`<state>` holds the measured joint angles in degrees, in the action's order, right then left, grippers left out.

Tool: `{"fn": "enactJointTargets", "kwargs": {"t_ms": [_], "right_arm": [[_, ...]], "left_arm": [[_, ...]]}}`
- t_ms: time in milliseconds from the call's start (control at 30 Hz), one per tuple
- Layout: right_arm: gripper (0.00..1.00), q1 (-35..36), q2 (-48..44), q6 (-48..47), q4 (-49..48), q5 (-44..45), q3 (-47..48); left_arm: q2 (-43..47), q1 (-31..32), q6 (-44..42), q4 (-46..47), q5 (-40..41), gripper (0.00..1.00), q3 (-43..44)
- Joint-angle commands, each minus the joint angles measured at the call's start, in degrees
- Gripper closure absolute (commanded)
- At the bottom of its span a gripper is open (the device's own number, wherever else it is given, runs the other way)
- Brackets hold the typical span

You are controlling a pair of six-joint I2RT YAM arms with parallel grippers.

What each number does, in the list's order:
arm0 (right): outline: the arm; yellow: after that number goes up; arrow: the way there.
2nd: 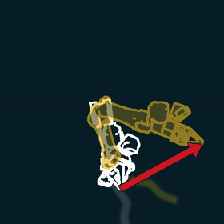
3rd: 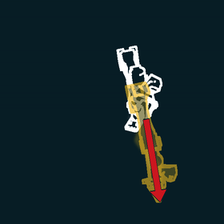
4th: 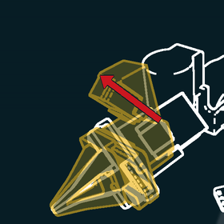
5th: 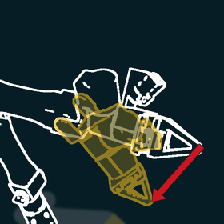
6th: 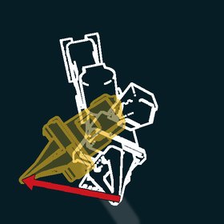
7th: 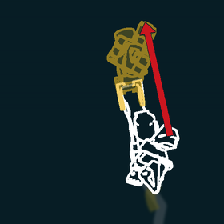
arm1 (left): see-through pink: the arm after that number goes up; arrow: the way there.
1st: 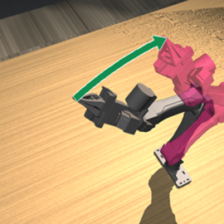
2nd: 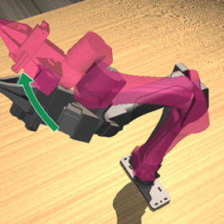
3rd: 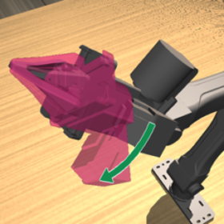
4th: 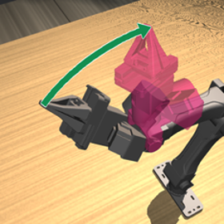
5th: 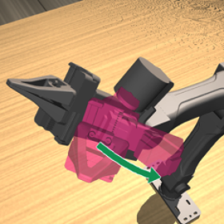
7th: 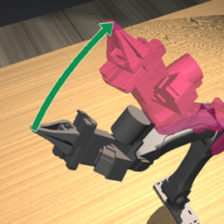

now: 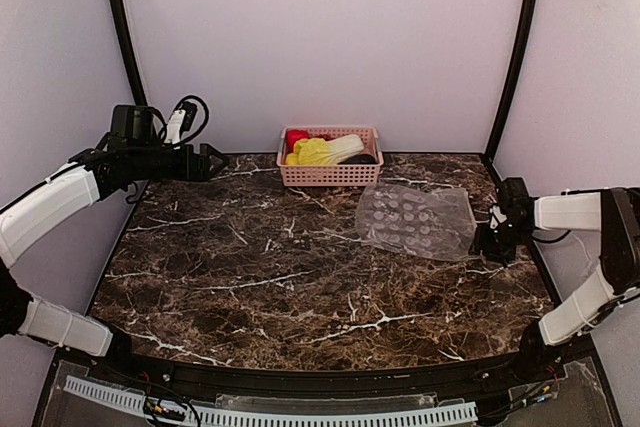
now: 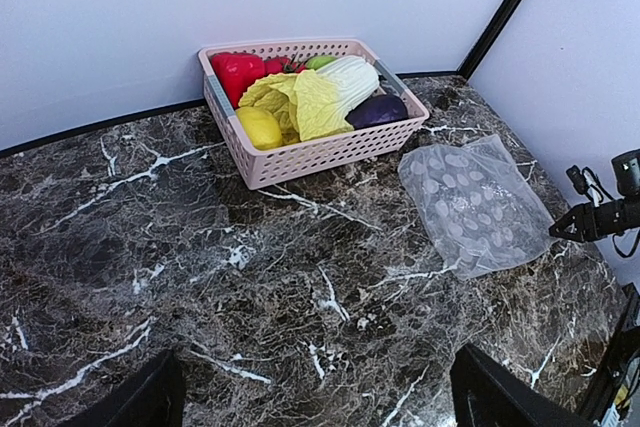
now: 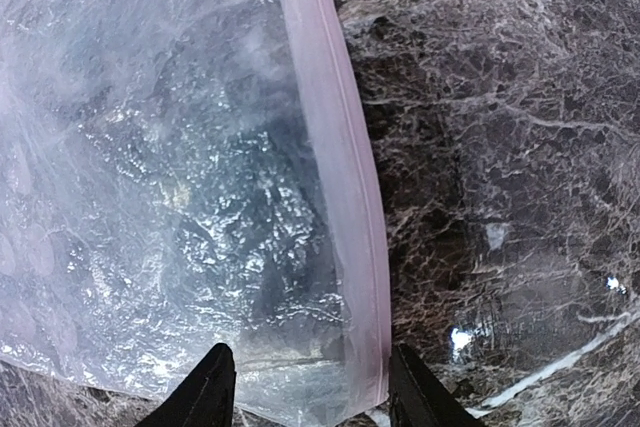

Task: Place the food in the zip-top bag and seal the zipper
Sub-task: Pick up the zipper food storage bag from the center of the board, then pass from the right arm to the left

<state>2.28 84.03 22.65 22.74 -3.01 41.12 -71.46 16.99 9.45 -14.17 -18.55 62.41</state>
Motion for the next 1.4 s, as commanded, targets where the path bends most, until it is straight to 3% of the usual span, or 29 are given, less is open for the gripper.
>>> {"fn": "enactJointTargets", "kwargs": {"t_ms": [0, 133, 500, 700, 1000, 1167, 1367], "right_arm": [[0.51, 0.53, 1.01, 0.22, -0.55, 1.11, 0.33], [0.58, 0.59, 1.64, 0.41, -0.26, 1.70, 0.92], [1.00, 1.17, -2.49, 0.64, -0.54, 1.03, 0.71], [1.00, 4.57, -12.33, -3.91, -0.10, -3.08, 1.24], [1.00, 12.83, -31.41, -11.76, -0.22, -21.86, 5.09], [1.00, 17.47, -34.30, -12.46, -1.23, -31.76, 8.11], [1.00, 24.26, -31.19, -12.25, -1.66, -37.78, 12.36]], "left_arm": [[0.03, -0.03, 0.22, 0.83, -1.12, 0.07, -0.71], [0.21, 0.01, 0.09, 0.85, -0.49, 0.07, -0.80], [0.56, 0.05, -0.18, 1.30, -1.86, 0.07, -0.96], [1.20, 0.37, -0.80, 2.14, -2.70, 0.07, -1.42], [2.02, 6.00, -0.07, 6.67, -8.43, 0.07, -1.77], [-1.36, 8.90, 3.48, 8.35, -14.27, 0.06, 4.45], [-5.88, 12.37, 6.22, 12.57, -19.75, 0.06, 9.21]]}}
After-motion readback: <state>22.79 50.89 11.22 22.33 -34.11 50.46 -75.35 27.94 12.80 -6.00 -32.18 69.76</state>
